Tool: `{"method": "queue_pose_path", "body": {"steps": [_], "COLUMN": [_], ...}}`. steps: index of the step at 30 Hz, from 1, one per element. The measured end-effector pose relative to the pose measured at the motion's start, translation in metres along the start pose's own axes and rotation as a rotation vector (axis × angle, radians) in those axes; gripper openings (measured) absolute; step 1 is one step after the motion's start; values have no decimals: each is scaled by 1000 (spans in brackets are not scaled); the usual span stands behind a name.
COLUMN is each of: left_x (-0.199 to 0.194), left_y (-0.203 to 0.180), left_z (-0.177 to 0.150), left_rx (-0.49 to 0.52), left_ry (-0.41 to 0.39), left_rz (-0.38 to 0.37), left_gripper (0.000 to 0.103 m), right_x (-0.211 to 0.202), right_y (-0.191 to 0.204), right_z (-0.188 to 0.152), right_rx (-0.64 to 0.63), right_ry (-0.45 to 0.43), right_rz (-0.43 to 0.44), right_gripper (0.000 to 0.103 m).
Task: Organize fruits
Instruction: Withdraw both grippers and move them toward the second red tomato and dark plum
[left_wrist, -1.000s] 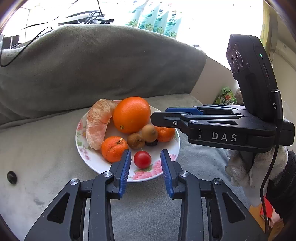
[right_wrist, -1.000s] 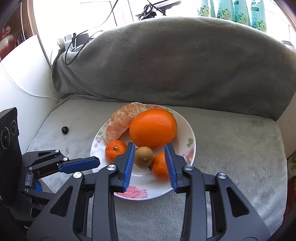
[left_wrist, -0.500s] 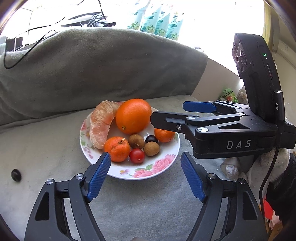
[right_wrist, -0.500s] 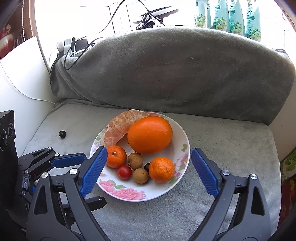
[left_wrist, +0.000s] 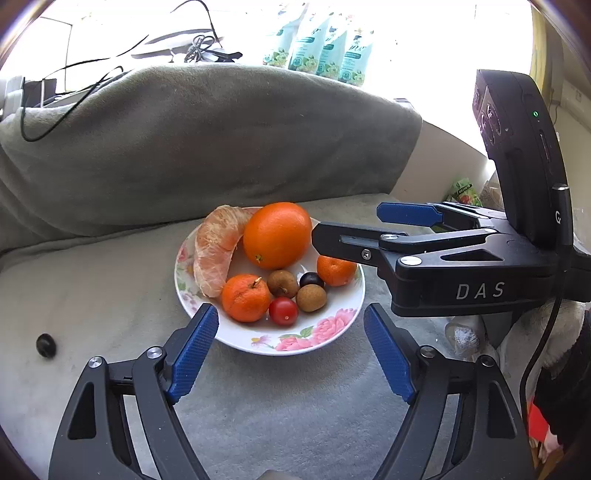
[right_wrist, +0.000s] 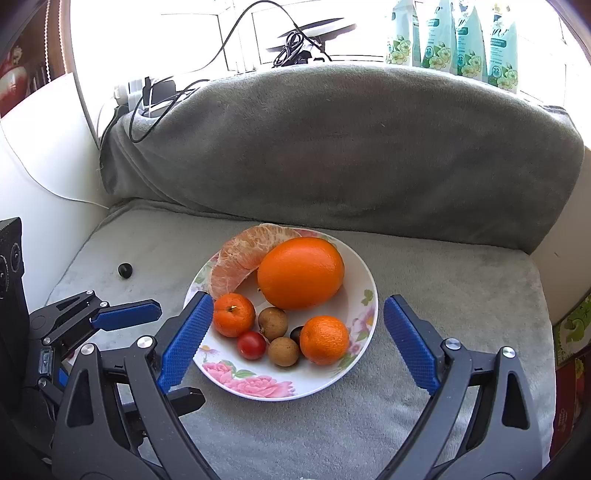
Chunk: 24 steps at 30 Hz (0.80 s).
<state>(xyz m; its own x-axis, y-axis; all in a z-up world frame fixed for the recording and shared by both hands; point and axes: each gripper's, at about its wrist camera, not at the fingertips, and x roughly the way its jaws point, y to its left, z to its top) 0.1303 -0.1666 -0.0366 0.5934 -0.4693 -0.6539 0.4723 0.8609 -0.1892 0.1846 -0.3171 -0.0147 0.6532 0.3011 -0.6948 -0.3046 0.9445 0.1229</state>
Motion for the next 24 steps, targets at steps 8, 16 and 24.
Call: {"method": "queue_pose_path", "body": {"steps": [8, 16, 24], "left_x": [-12, -27, -43], "left_y": [0, 6, 18], "left_z": [-1, -6, -16], "left_rx": [-2, -14, -35], "left_ry": [-22, -50, -61], "left_rz": [5, 17, 45], "left_gripper": [82, 82, 82], "right_x": [-6, -10, -9], "right_y": [6, 19, 38], "right_z": [1, 4, 7], "right_rx": [-11, -35, -68], "right_ry": [-11, -25, -29], "right_rz": [4, 12, 29], "right_gripper": [95, 95, 95]}}
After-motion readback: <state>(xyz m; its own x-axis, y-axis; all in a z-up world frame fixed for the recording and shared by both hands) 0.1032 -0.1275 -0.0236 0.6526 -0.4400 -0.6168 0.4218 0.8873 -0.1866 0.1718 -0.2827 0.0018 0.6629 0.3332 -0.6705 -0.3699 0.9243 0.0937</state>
